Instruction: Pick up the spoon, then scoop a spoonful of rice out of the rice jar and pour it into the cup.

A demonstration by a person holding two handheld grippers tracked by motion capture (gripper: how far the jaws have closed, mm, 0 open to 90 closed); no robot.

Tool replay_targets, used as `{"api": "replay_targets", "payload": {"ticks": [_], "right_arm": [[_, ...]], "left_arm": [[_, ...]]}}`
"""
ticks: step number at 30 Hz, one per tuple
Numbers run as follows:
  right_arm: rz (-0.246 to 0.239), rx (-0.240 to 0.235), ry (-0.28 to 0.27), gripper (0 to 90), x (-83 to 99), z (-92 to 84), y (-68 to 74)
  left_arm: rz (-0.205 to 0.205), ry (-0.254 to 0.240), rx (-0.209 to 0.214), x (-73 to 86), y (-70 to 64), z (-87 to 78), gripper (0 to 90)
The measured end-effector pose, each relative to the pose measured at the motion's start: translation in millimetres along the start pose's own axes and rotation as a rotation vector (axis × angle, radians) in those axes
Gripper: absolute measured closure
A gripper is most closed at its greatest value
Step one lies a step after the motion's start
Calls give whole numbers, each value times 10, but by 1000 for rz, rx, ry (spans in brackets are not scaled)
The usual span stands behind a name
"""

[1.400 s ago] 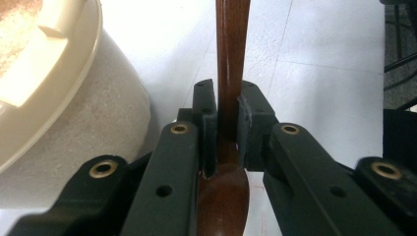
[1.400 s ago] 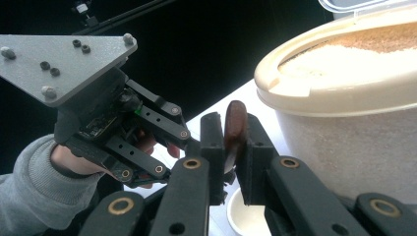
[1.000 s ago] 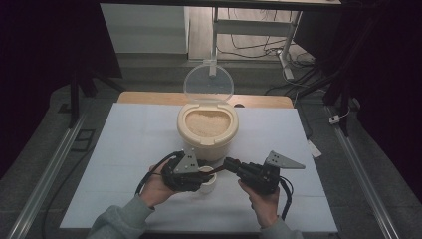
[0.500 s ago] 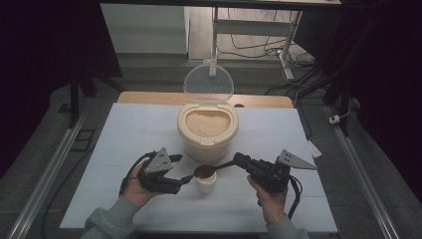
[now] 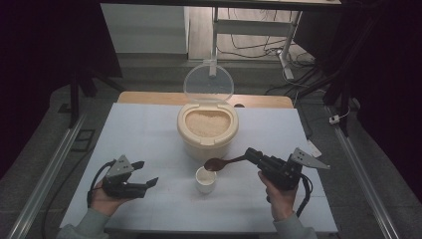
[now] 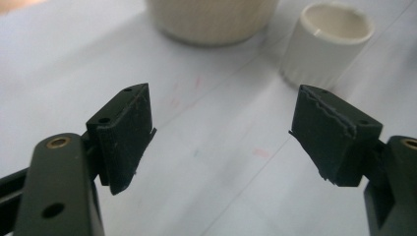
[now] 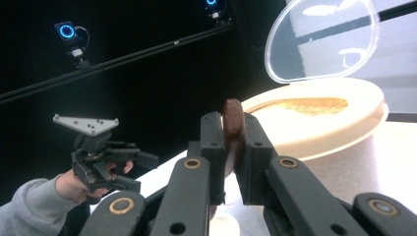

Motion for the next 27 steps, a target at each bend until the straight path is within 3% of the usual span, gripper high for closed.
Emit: {"api": "replay_targets", "payload": {"ticks": [9, 27], "right_arm": [[-12, 29, -22, 837, -75, -113, -67], [-44, 39, -55, 836, -226, -188, -61]], "left_arm": [[-37, 50, -30, 298, 160, -69, 226], [-26, 72, -21, 319, 137, 25, 197]]}}
Point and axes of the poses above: each handheld gripper's, and its own axes: z roughly forward along the jaws, x roughly out of its underside, y roughly to its left, the point moved 8 cm from there along z, roughly forward along the jaws, and after that the axes turned 12 degrees about -x, right-handed, at the moved point
